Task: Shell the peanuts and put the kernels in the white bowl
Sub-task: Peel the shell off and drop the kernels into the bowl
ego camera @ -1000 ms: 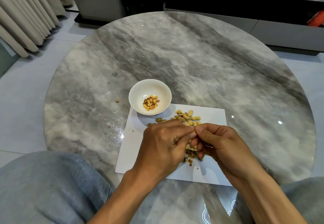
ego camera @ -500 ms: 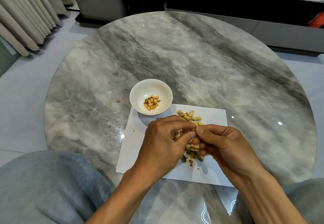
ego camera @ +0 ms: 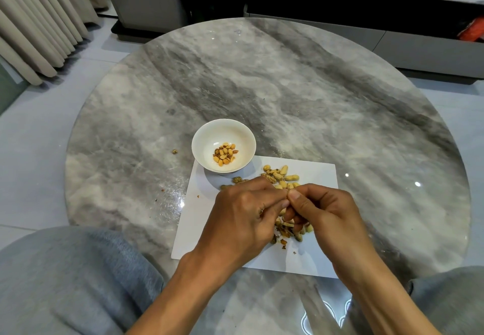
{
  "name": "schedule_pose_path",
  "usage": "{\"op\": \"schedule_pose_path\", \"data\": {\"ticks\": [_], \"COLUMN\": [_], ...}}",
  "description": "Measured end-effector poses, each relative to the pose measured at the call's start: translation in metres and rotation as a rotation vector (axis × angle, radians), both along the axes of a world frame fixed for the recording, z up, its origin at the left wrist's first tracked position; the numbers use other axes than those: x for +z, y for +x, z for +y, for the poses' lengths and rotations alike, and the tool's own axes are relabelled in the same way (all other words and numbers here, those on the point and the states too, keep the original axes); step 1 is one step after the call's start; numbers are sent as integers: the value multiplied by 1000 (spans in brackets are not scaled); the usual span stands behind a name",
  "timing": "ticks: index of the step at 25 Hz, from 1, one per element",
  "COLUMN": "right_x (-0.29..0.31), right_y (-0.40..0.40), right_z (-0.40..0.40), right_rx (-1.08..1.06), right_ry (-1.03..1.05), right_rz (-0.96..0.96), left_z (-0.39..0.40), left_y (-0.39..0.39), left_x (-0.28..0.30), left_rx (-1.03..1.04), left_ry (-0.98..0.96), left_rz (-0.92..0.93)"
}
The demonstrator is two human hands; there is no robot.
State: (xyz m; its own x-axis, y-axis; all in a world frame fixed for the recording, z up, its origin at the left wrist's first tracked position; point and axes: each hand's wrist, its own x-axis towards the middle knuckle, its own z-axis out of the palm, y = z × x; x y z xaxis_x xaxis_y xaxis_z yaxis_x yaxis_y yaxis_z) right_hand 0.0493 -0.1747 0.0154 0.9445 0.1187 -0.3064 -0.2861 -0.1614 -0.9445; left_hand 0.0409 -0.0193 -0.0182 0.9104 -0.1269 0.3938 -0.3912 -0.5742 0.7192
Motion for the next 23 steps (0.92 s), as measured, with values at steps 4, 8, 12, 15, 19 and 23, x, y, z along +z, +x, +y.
{"op": "schedule_pose_path", "data": {"ticks": [4, 8, 12, 15, 19, 23], "right_x": [0, -3, -2, -3, -5, -9], "right_y": [-1, 1, 0, 1, 3, 2], "right_z": [2, 0, 1, -3, -3, 1], "right_rx": [10, -48, -52, -70, -103, -132], "right_ry": [97, 238, 340, 355, 343, 250], "right_rz": [72, 203, 270, 295, 296, 213], "left_z": [-1, -1, -1, -4, -6, -8], "left_y": [-2, -2, -1, -2, 1, 0], "left_x": [3, 2, 2, 7, 12, 13], "left_rx": [20, 20, 42, 50, 73, 52], "left_ry": [96, 68, 8, -61, -282, -259], "left_rz": [-90, -78, -40, -15, 204, 210]}}
